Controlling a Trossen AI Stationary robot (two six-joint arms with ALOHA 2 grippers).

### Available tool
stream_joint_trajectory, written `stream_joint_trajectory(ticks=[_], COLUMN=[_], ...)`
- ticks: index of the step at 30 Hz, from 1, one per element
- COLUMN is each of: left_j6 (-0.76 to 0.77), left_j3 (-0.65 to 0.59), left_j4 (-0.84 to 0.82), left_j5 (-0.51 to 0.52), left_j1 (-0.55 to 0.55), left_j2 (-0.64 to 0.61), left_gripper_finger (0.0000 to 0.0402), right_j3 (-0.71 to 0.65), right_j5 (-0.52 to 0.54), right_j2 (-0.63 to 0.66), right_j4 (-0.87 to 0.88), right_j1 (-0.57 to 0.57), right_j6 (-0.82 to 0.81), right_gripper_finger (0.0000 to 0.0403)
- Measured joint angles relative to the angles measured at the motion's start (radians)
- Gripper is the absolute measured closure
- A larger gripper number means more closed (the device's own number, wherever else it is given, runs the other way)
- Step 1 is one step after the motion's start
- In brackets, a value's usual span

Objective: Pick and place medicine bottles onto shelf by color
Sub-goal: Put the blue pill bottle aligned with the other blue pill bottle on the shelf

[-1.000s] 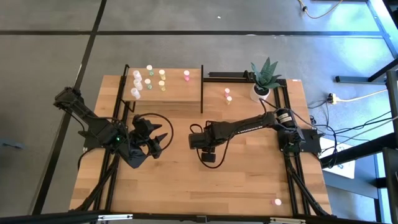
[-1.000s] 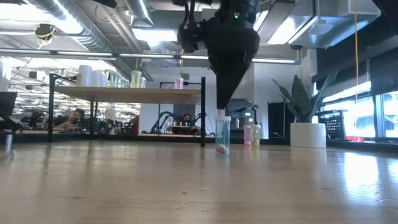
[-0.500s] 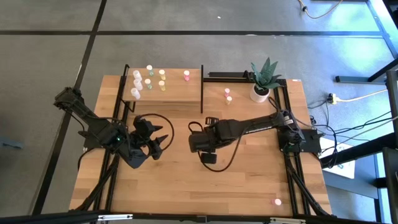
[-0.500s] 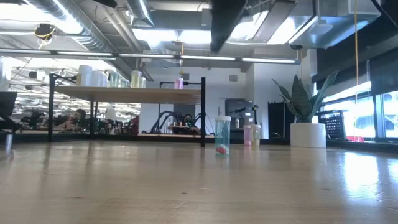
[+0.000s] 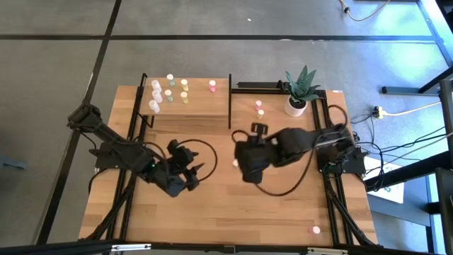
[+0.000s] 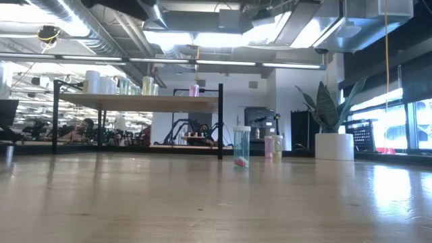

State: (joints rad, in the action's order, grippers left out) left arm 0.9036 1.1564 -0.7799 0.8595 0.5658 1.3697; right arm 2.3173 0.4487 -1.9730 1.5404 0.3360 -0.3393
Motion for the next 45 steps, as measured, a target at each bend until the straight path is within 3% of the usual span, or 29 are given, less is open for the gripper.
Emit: stream_joint_trajectory(ticks=[16, 31, 39, 45], left_j6=[-0.215, -0.592, -0.699, -0.738], left_j3=[0.000, -0.001, -0.001, -0.001], left_j4=[0.229, 0.447, 0.521, 0.563], left_j5=[-0.302, -0.601, -0.613, -0.687], left_j1=[-0.147, -0.290, -0.373, -0.421], left_j2=[0.139, 0.268, 0.325, 0.354], left_gripper_finger=[0.0200, 0.0200, 0.0200, 0.0200], right_j3=[-0.001, -0.001, -0.001, -0.001], right_j5=[-0.007, 0.001, -0.013, -0.014], right_j2=[0.243, 0.294, 0.294, 0.294], right_j4=[0.019, 0.026, 0.025, 0.025], right_j1=[0.064, 0.114, 0.114, 0.114], right_j6=[0.026, 0.103, 0.112, 0.112], right_gripper_finger=[0.0249, 0.0249, 0.0249, 0.0249])
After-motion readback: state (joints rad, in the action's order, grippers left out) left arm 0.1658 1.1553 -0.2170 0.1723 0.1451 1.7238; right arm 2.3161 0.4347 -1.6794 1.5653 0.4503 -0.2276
